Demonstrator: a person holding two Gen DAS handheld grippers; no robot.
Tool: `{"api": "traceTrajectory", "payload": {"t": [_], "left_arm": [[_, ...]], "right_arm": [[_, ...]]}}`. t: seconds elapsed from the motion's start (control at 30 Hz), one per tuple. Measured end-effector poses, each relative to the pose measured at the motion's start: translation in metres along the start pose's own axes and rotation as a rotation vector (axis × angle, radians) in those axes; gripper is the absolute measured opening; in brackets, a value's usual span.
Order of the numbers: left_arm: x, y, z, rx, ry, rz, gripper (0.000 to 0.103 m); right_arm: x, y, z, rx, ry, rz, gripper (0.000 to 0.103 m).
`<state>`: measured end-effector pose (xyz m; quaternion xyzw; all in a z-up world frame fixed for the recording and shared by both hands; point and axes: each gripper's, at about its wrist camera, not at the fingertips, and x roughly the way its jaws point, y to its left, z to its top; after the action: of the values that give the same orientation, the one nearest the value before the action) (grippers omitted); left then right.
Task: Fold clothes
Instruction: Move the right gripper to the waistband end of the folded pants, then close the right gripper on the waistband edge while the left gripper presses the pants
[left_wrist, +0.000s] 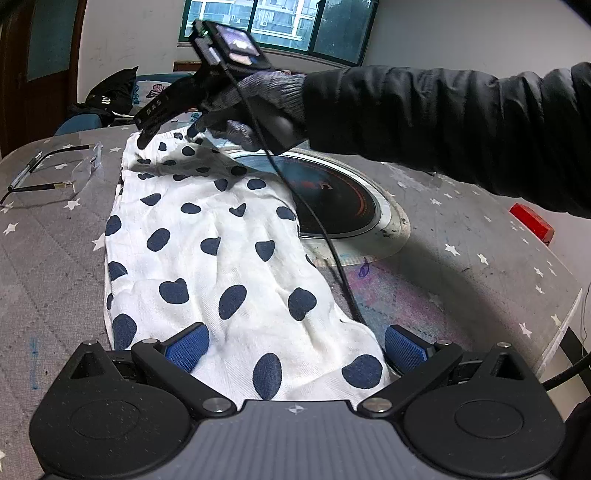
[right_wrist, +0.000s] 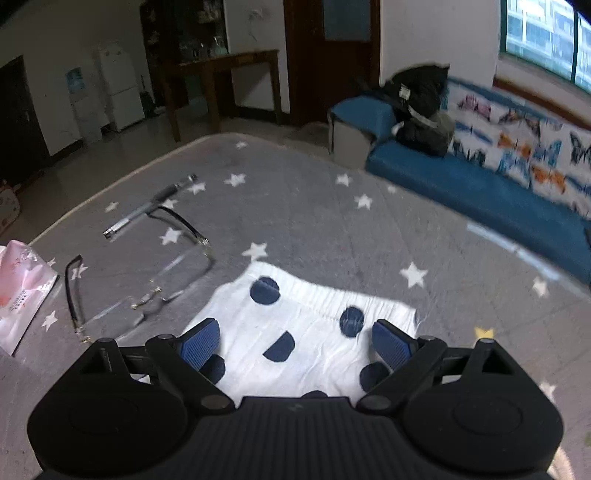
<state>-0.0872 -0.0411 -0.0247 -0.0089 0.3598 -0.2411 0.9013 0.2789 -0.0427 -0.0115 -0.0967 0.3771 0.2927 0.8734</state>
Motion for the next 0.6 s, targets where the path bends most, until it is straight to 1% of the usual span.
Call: {"api": "traceTrajectory", "payload": {"t": [0.07, 0.13, 0.23, 0.3, 0.37, 0.47, 0.6], "left_arm": [[0.000, 0.000, 0.000, 0.002, -0.001, -0.001, 0.103], [0.000, 0.000, -0.001, 0.004, -0.002, -0.001, 0.103], [0.000, -0.001, -0.001, 0.008, -0.001, 0.003, 0.103], [0.000, -0.002, -0.001, 0.009, -0.001, 0.006, 0.103], [0.000, -0.002, -0.001, 0.010, -0.001, 0.007, 0.103], [0.001, -0.002, 0.000, 0.007, 0.001, 0.005, 0.103], [0.000, -0.001, 0.000, 0.001, 0.002, 0.003, 0.103]], "right_arm": [[-0.003, 0.002, 0.002, 0.003, -0.004, 0.028, 0.092], [0.003, 0.005, 0.005, 0.012, 0.001, 0.021, 0.092], [0.020, 0.007, 0.006, 0.017, 0.035, -0.021, 0.091], [0.029, 0.008, 0.003, 0.000, 0.040, -0.047, 0.092], [0.030, 0.011, 0.004, -0.015, 0.036, -0.054, 0.093], [0.018, 0.004, 0.006, 0.010, 0.012, -0.003, 0.092], [-0.002, -0.019, 0.004, 0.061, -0.017, 0.054, 0.092]]}}
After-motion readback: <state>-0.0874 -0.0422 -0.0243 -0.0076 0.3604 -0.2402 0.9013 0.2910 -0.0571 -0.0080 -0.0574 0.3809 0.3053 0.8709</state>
